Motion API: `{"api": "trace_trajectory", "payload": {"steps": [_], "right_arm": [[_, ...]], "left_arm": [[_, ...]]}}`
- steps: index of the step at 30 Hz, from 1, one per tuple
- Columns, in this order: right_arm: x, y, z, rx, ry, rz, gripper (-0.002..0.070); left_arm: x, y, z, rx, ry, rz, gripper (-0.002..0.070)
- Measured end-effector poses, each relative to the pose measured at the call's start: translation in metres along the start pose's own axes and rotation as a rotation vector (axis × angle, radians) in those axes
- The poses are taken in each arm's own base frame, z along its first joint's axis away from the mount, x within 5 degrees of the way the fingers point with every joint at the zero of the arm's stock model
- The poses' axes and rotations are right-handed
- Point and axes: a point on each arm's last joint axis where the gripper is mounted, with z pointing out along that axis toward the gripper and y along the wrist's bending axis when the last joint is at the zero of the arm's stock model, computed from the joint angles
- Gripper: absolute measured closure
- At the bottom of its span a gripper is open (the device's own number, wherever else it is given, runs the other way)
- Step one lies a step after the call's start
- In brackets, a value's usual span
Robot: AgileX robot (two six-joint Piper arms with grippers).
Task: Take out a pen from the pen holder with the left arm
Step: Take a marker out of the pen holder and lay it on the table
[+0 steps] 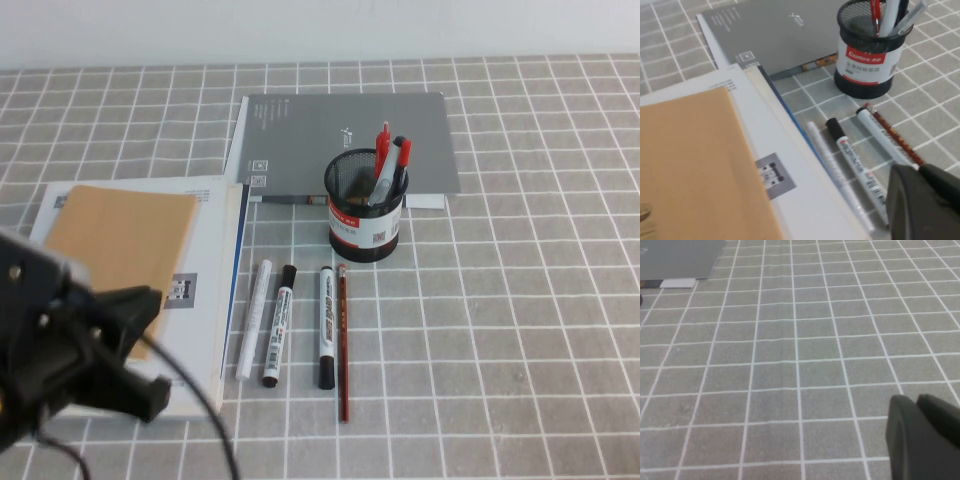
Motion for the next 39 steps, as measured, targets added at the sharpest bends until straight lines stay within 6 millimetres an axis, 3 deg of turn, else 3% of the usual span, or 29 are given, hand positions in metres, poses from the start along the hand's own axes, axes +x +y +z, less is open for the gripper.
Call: {"api": "trace_trajectory", "payload": {"steps": [4,9,15,24,39], "right_arm": [[0.0,0.0,0.0,0.0,0.0,0.0,0.0689],[0.0,0.0,0.0,0.0,0.0,0.0,0.0689],[0.0,0.0,0.0,0.0,0.0,0.0,0.0689],[0.0,0.0,0.0,0.0,0.0,0.0,0.0689],[0.0,0.0,0.0,0.0,0.0,0.0,0.0689]], "left_arm": [[0.018,0.002,-0.01,-0.031,-0.038,0.001,0.0677],[0.05,0.011,-0.036,-0.132,-0.12,-0.127,0.0677],[0.087,0.02,-0.06,-0.327,-0.236,-0.202,0.0677],[0.137,0.026,-0.066,-0.613,-0.291,-0.286,0.0678],[0.154,0.019,-0.06,-0.56,-0.107,-0.141,0.0677]]}}
